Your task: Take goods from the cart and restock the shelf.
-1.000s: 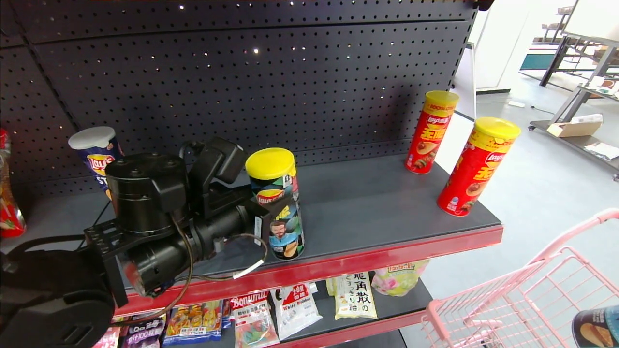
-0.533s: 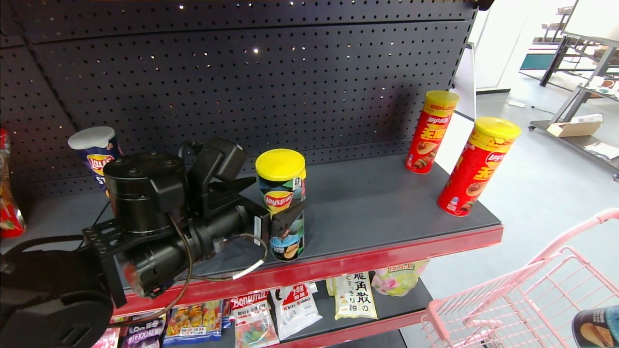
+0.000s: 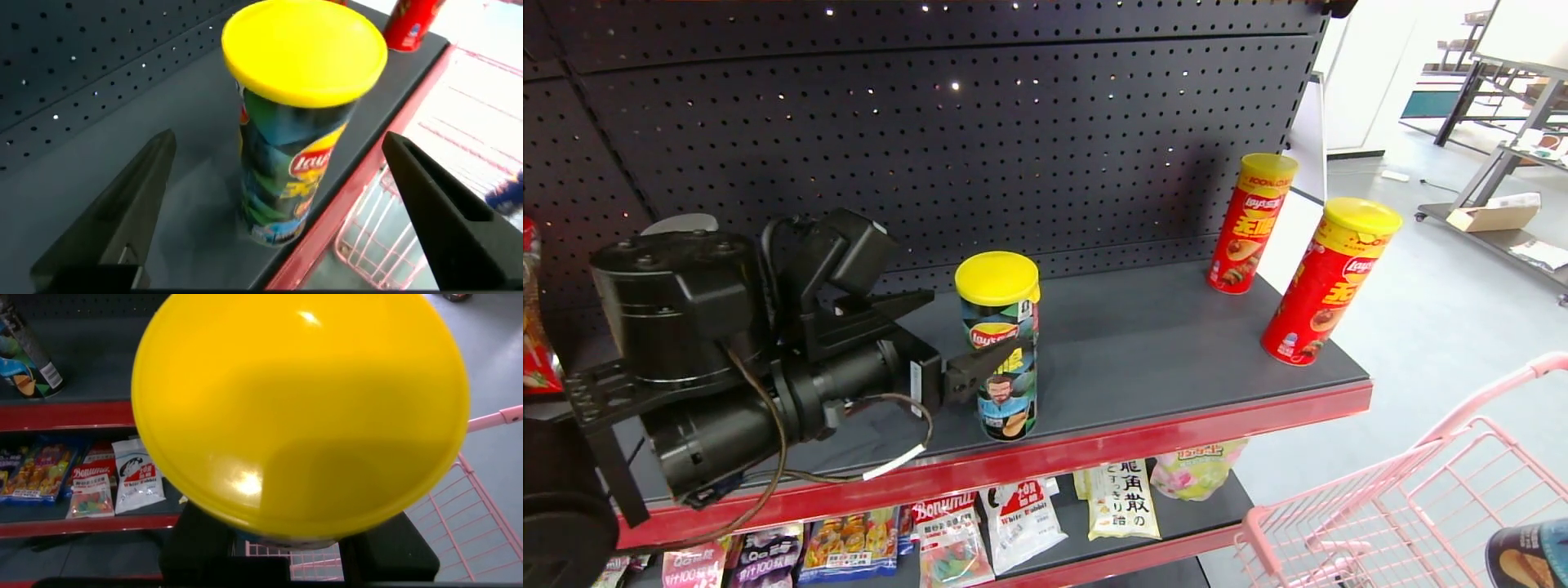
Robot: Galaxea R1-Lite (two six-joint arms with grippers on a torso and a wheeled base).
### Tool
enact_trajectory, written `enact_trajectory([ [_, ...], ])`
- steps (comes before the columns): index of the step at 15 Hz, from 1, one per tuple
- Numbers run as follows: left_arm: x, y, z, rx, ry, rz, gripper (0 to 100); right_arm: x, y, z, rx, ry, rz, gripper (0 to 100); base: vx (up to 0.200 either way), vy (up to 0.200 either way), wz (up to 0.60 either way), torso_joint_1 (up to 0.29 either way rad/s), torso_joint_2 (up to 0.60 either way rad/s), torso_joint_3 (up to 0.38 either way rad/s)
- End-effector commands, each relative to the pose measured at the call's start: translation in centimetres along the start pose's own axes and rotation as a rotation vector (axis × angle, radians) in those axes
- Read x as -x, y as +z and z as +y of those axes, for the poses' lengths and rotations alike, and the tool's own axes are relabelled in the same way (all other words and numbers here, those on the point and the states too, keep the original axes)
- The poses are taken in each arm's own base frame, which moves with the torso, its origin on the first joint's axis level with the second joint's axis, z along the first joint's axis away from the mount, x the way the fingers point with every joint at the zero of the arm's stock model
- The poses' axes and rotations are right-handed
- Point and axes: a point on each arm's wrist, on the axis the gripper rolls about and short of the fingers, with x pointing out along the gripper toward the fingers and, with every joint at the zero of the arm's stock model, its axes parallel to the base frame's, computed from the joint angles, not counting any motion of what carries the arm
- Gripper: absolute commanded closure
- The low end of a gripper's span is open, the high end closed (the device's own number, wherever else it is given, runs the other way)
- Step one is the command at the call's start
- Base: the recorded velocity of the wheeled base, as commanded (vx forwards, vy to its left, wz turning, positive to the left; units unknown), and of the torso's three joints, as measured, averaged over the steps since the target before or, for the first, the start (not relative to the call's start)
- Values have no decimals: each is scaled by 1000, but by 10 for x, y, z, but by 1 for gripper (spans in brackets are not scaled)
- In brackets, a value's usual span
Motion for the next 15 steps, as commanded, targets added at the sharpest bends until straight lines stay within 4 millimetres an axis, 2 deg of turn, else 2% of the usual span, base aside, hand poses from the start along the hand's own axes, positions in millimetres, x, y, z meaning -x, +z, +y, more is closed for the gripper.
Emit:
enact_trajectory([
  [1,22,17,13,-21,14,-50,0,-1,0,0,2,0,5,100,0,0,0,0,0,0],
  [2,25,19,13,-21,7,-51,0,-1,0,0,2,1,7,100,0,0,0,0,0,0],
  [5,52,29,11,-13,-77,-19,0,-2,-1,0,3,3,13,100,0,0,0,0,0,0],
  [9,74,31,27,-56,-22,-6,0,-4,0,1,5,14,20,100,0,0,0,0,0,0],
  [11,98,33,34,-104,-73,-1,0,-10,5,2,12,22,45,100,0,0,0,0,0,0],
  [12,98,33,34,-104,-73,-1,0,-10,5,2,12,22,45,100,0,0,0,0,0,0],
  [13,117,38,35,-104,-62,-5,0,-16,12,4,14,36,60,100,0,0,0,0,0,0],
  [15,132,35,40,-92,4,7,0,-17,13,4,20,37,66,100,0,0,0,0,0,0],
])
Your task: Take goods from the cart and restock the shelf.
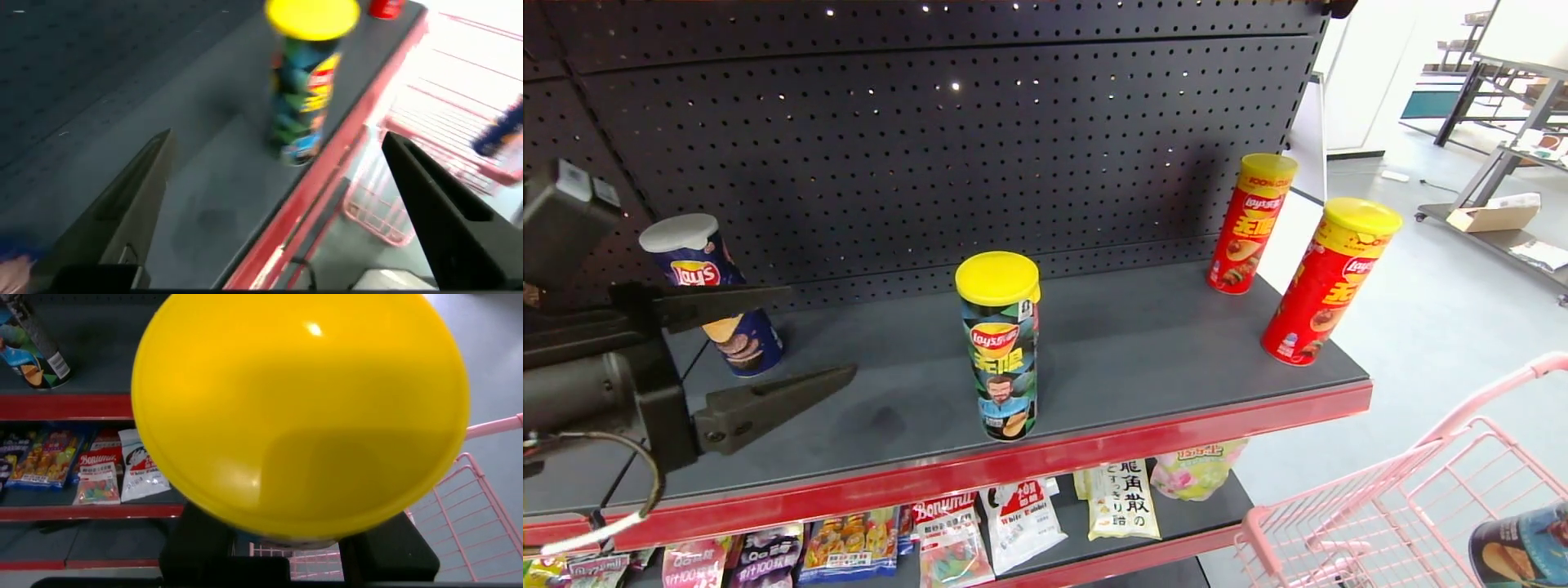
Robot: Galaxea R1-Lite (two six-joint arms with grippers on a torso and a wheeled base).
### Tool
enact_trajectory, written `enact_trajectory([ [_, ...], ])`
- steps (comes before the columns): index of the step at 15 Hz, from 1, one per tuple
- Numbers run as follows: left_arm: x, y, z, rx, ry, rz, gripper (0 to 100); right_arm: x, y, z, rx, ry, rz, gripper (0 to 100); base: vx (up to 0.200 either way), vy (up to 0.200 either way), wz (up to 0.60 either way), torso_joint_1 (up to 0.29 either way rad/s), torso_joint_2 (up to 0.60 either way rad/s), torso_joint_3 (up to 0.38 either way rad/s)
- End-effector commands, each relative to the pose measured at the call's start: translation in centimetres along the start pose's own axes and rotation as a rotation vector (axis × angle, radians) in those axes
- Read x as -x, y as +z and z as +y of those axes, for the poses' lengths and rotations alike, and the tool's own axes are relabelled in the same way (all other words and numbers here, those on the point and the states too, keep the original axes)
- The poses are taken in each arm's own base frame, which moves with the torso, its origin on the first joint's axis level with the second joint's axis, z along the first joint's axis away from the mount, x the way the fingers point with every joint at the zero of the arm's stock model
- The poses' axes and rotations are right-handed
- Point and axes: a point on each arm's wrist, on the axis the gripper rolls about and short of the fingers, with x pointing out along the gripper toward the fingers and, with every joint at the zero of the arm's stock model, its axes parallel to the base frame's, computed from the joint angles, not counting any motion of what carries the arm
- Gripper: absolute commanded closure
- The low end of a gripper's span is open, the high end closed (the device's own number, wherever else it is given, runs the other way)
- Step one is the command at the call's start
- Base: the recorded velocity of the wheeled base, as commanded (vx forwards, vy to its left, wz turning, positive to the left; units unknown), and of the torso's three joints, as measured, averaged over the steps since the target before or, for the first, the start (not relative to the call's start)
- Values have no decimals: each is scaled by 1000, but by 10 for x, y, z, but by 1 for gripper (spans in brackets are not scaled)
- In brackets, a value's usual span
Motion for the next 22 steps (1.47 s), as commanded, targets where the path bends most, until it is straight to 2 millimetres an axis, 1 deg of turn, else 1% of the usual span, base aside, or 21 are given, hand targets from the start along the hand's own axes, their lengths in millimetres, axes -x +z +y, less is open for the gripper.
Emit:
enact_trajectory([
  [1,27,-1,8,4,138,-23,0,-4,2,1,4,0,18,100,0,0,0,0,0,0],
  [2,32,-8,13,20,204,-6,0,-4,2,1,4,-3,18,100,0,0,0,0,0,0],
  [3,36,-10,14,25,235,-6,0,-4,2,1,4,-3,18,100,0,0,0,0,0,0],
  [4,47,-16,8,30,265,-15,0,-4,1,1,6,-9,23,100,0,0,0,0,0,0],
  [5,58,-24,-4,24,267,-30,0,-5,0,1,13,-10,28,100,0,0,0,0,0,0],
  [8,92,-66,-47,5,249,-101,0,-8,-6,2,42,0,55,100,0,0,0,0,0,0],
  [10,106,-85,-64,24,259,-155,0,-9,-15,2,34,-3,76,100,0,0,0,0,0,0],
  [11,108,-90,-66,32,328,-150,0,-10,-15,2,32,-3,82,100,0,0,0,0,0,0],
  [14,110,-97,-61,75,600,-101,0,-16,-3,2,48,-37,93,100,0,0,0,0,0,0],
  [15,110,-102,-62,92,619,-101,0,-17,0,2,48,-26,91,100,0,0,0,0,0,0],
  [16,115,-109,-69,80,611,-130,0,-16,8,3,63,33,74,100,0,0,0,0,0,0],
  [17,116,-113,-72,74,582,-138,0,-16,11,4,87,64,64,100,0,0,0,0,0,0],
  [18,115,-117,-74,78,557,-128,0,-15,12,4,100,77,58,100,0,0,0,0,0,0],
  [21,119,-124,-79,80,553,-107,0,-15,10,4,100,94,60,100,0,0,0,0,0,0],
  [22,119,-126,-80,72,555,-90,0,-15,10,4,99,92,57,100,0,0,600,2,2,2],
])
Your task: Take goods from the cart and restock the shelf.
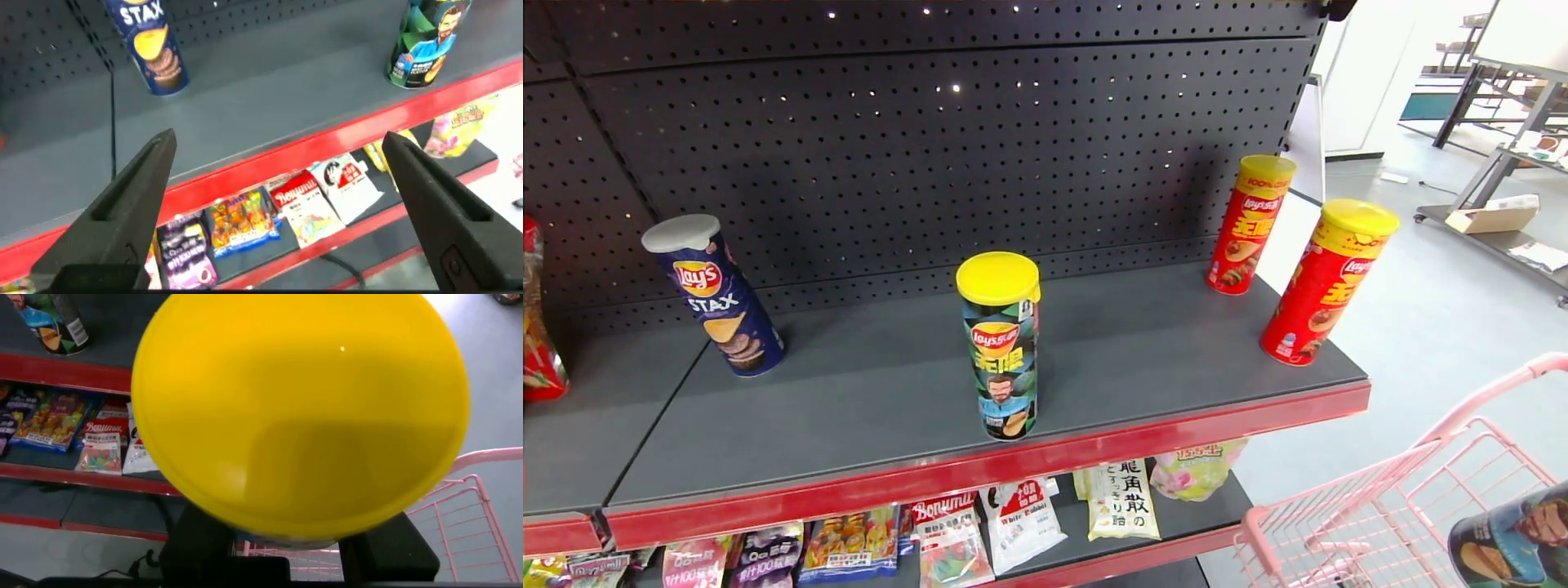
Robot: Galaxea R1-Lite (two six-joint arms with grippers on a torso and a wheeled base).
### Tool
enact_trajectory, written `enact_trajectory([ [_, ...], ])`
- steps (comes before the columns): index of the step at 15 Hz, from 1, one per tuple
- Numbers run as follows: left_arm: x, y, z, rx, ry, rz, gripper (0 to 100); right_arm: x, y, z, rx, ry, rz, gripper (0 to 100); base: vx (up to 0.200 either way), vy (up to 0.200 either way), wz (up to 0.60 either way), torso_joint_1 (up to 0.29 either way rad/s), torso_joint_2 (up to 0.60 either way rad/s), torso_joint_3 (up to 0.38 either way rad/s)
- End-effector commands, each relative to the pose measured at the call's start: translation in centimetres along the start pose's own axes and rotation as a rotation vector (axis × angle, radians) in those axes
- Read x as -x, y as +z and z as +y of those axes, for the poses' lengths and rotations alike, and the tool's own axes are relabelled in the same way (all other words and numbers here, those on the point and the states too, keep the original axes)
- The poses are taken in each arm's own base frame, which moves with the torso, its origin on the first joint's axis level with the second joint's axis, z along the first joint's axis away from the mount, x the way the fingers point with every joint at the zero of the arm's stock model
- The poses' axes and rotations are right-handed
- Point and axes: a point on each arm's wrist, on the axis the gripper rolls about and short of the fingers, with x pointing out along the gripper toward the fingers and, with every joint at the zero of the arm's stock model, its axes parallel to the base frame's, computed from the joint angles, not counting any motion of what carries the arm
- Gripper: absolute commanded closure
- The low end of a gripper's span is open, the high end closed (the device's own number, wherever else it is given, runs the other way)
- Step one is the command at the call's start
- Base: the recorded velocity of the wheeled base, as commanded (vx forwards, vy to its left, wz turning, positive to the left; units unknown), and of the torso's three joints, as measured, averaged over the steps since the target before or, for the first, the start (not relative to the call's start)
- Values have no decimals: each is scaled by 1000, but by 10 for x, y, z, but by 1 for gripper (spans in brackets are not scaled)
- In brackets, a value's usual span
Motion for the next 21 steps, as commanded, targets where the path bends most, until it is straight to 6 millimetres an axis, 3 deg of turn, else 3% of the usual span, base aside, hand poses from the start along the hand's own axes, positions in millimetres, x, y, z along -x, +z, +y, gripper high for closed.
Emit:
enact_trajectory([
  [1,4,-1,-1,-11,8,-27,0,0,0,0,0,-1,2,100,0,0,600,2,-2,7],
  [8,11,-3,-2,-21,12,-72,0,-1,-2,0,-1,1,7,100,0,0,514,-1,0,0],
  [15,36,-40,-12,-9,8,-65,0,-9,0,1,-38,30,36,100,0,0,0,0,0,0],
  [21,28,-58,-12,45,4,-16,0,-48,23,3,-53,45,5,100,0,0,0,0,0,0],
])
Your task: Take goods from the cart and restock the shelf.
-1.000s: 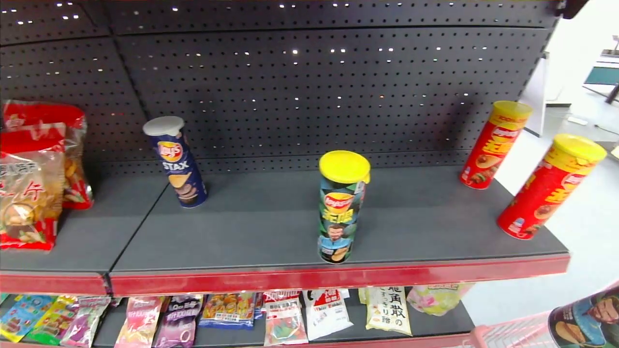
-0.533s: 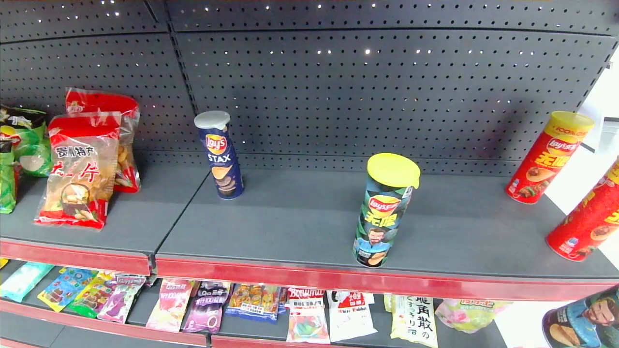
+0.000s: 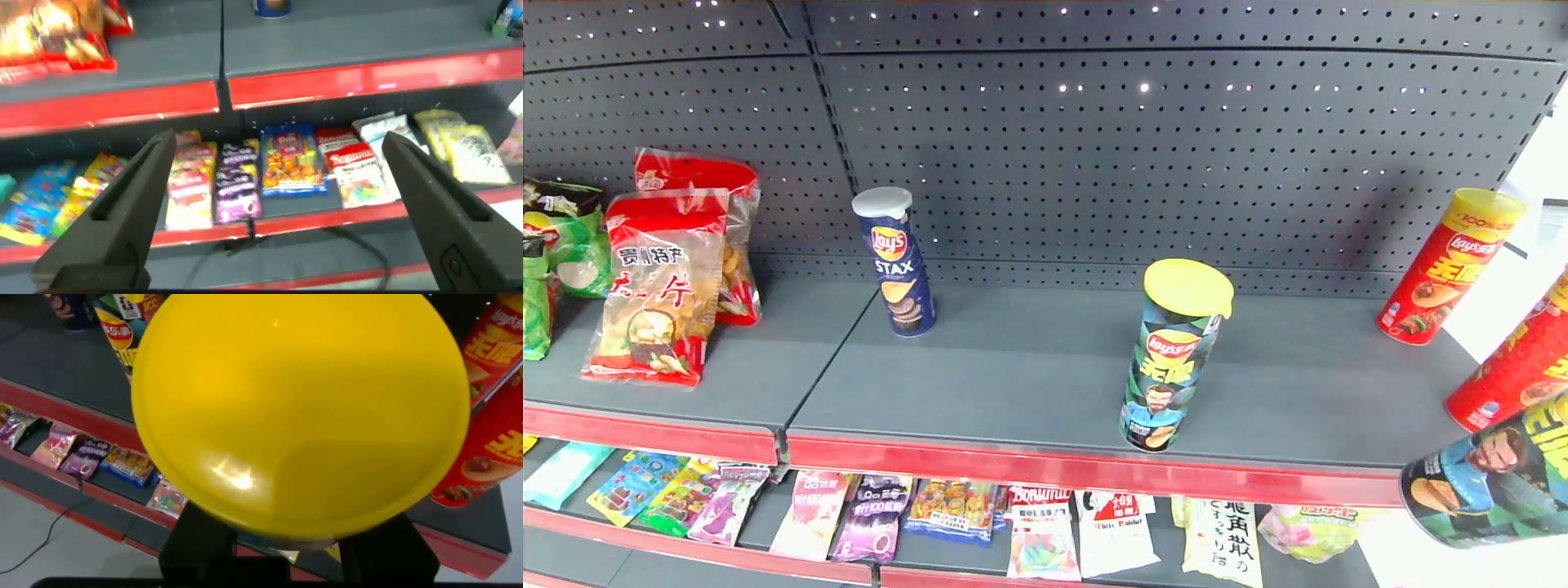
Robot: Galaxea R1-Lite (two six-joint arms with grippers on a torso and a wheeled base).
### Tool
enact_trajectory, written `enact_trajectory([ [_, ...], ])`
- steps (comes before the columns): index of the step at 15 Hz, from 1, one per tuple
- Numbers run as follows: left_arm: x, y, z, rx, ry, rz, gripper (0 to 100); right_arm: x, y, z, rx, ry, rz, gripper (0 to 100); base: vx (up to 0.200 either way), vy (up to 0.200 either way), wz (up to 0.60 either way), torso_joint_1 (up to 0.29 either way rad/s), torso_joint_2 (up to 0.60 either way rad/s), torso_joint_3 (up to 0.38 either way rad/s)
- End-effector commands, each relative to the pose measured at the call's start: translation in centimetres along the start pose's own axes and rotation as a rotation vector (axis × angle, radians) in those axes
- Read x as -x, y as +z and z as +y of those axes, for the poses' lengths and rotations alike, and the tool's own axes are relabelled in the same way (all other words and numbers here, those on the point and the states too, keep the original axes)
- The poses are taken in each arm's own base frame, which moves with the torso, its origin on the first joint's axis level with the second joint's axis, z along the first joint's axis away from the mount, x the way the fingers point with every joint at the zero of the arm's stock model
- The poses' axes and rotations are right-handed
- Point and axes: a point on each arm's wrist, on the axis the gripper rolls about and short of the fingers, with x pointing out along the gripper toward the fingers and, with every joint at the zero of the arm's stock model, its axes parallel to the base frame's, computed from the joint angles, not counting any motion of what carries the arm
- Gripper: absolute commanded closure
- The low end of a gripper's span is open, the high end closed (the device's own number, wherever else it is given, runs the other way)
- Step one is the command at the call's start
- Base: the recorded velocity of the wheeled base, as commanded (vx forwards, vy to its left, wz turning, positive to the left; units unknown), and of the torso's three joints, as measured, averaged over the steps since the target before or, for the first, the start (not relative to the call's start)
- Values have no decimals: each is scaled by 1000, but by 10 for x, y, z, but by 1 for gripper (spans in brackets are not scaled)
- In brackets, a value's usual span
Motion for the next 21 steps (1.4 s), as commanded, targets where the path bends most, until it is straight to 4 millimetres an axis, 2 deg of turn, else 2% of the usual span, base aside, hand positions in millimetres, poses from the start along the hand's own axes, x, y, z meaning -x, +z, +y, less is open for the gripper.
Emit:
enact_trajectory([
  [1,-1,-4,0,27,-5,-17,0,-14,-1,1,4,20,60,100,0,0,0,0,0,0],
  [3,-9,-8,2,7,37,-113,0,-15,-2,1,4,22,65,100,0,0,0,0,0,0],
  [5,-8,-10,4,17,155,-90,0,-15,-2,1,4,21,67,100,0,0,0,0,0,0],
  [7,-9,-13,3,26,103,-66,0,-15,-3,1,4,22,71,100,0,0,0,0,0,0],
  [12,-9,-13,4,44,116,-69,0,-24,-2,2,5,37,104,100,0,0,0,0,0,0],
  [15,-9,-13,4,42,116,-69,0,-49,4,4,5,54,113,100,0,0,0,0,0,0],
  [20,-9,-13,4,42,115,-69,0,-112,16,6,2,160,138,100,0,0,0,0,0,0],
  [21,-9,-13,4,42,116,-69,0,-119,17,4,1,157,150,100,0,0,0,0,0,0],
])
